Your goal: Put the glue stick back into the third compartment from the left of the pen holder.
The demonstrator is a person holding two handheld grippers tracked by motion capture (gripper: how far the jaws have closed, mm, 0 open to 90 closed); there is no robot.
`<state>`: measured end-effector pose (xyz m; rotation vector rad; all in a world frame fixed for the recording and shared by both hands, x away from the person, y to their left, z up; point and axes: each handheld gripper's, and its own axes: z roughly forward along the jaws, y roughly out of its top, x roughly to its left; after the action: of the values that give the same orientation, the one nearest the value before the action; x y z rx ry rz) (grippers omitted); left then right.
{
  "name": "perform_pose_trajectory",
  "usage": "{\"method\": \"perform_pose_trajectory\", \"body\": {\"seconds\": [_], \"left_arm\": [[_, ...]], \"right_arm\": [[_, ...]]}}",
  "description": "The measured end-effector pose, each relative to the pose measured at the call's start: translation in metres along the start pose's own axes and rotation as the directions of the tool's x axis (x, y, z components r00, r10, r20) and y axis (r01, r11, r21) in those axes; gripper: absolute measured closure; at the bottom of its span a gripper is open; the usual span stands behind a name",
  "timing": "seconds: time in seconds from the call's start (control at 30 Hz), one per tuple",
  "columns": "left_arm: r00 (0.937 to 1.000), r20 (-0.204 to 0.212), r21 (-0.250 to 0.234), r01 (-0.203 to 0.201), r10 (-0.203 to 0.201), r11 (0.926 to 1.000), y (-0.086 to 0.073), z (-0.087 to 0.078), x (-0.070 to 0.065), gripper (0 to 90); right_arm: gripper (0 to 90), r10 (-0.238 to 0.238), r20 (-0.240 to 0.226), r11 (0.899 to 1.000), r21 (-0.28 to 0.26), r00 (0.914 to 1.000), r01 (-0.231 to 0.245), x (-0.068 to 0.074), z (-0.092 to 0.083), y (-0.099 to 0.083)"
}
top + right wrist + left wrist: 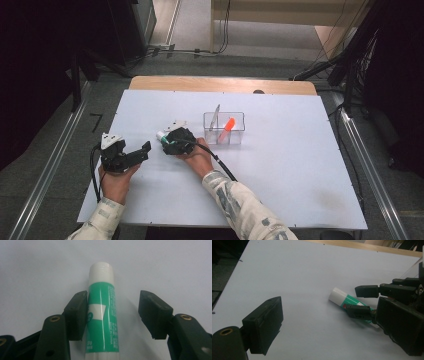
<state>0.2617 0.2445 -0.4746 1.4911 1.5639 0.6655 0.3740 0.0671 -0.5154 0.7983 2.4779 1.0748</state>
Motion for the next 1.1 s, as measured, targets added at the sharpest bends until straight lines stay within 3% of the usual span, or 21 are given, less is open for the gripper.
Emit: {"method": "perform_pose_trajectory", "body": {"seconds": [0.6, 1.1], "left_arm": [[1.0000, 0.007, 0.001, -0.004, 0.004, 1.0000, 0.0004, -0.0002, 0.0001, 8.7], [0.9999, 0.011, 0.005, -0.004, 0.004, 1.0000, 0.0001, 0.0007, 0.0002, 8.7]], "right_arm": [[61.4, -0.033, -0.043, 0.999, 0.017, 0.9985, 0.034, 0.0057, 0.0105, 0.0100], [63.0, -0.024, -0.049, 1.000, 0.020, 0.9985, 0.025, 0.0048, 0.0098, 0.0103]]}}
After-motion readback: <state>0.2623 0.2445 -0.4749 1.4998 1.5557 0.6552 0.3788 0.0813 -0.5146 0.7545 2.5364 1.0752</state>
